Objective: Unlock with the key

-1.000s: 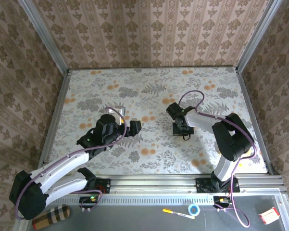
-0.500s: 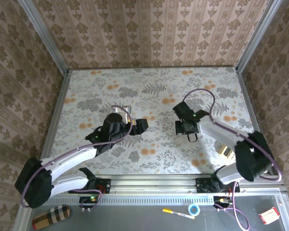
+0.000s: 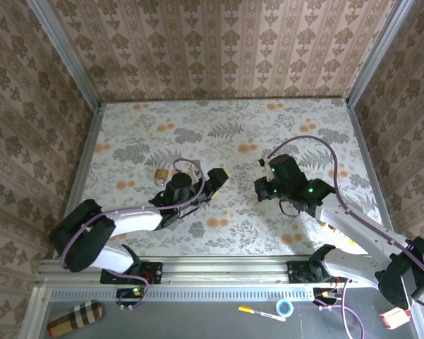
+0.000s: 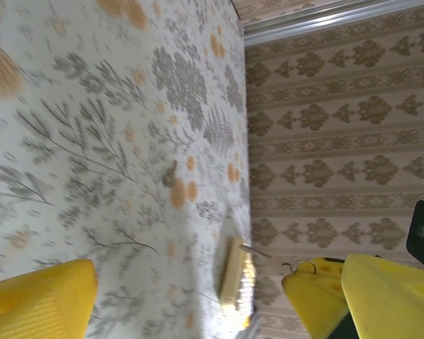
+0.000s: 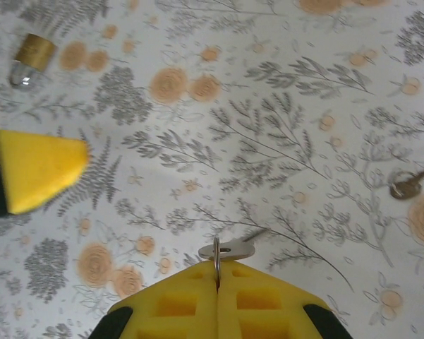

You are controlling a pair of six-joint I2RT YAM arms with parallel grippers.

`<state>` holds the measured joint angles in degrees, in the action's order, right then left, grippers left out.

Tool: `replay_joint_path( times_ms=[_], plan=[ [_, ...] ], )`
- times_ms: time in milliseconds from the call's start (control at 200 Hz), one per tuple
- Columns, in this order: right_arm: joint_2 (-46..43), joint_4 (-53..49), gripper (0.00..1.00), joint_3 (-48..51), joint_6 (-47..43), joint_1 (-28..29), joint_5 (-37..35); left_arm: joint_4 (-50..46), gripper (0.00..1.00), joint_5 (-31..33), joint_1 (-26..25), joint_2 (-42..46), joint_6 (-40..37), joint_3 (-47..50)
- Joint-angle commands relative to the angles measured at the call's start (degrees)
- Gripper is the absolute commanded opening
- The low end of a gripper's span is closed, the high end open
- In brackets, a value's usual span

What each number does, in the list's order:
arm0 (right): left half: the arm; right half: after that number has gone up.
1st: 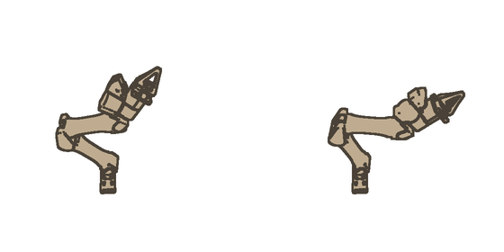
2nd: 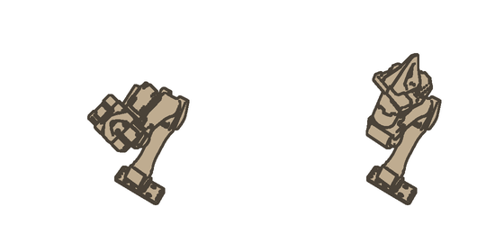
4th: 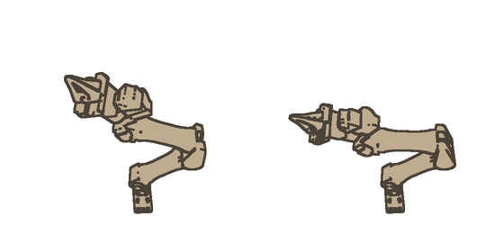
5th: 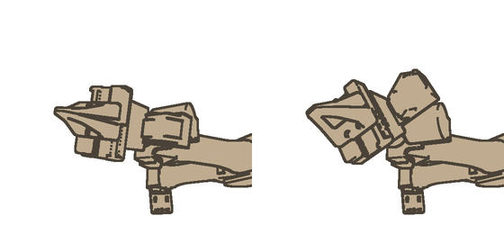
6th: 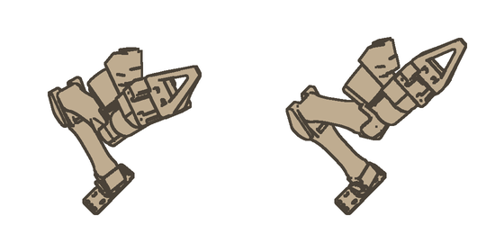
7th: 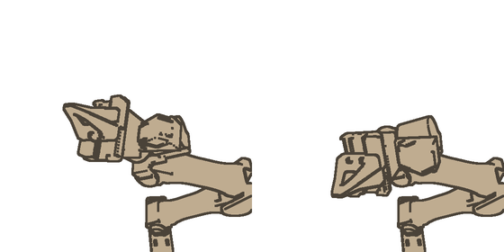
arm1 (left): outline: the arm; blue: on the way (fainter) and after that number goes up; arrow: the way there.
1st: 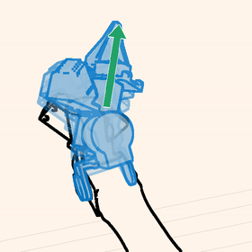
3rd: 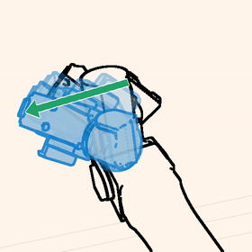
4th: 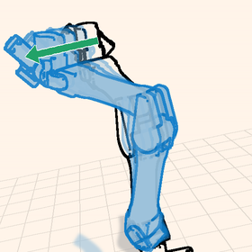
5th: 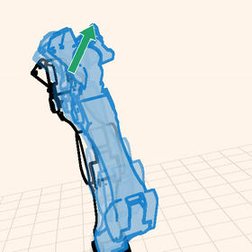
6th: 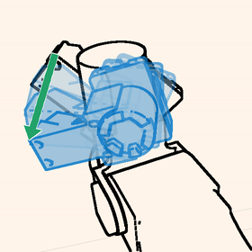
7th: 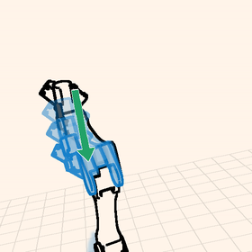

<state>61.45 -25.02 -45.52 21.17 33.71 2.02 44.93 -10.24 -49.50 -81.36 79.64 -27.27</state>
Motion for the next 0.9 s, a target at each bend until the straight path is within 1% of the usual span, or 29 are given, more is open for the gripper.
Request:
replay_joint_path(
  times_ms=[0, 115, 235, 345, 480, 670, 795, 895],
  plan=[
    [-0.9, 4.46, 0.0, 0.86, -0.01, 1.23, 2.02, 12.4, 0.9, -2.59, -1.69, -2.26, 13.7, 0.56],
    [-0.65, 9.01, 0.0, 2.03, 0.83, 3.11, 3.12, 18.21, 0.89, -2.42, -2.97, -4.73, 21.53, 1.29],
    [-0.37, 13.62, 0.0, 3.29, 1.48, 5.56, 3.19, 22.05, 0.9, -2.5, -4.51, -7.41, 27.08, 0.51],
    [-0.76, 17.3, 0.0, 4.48, 2.06, 7.08, 3.17, 27.64, 0.89, -1.45, -5.64, -10.77, 31.3, 0.72],
    [-1.32, 21.73, 0.0, 6.19, 3.43, 8.29, 3.55, 27.27, 0.88, -1.67, -6.46, -12.38, 32.04, -0.23],
    [-1.45, 24.43, 0.0, 8.12, 3.71, 9.95, 5.53, 27.82, 0.83, -0.53, -5.86, -12.47, 32.63, 0.6],
    [-2.77, 25.61, 0.0, 9.95, 4.45, 10.4, 6.63, 27.6, 0.73, -0.15, -4.42, -11.01, 32.26, 1.96],
    [-4.26, 26.56, 0.0, 11.44, 5.02, 11.08, 6.51, 25.05, 0.65, -0.55, -3.24, -9.17, 31.17, 2.65]
  ],
)
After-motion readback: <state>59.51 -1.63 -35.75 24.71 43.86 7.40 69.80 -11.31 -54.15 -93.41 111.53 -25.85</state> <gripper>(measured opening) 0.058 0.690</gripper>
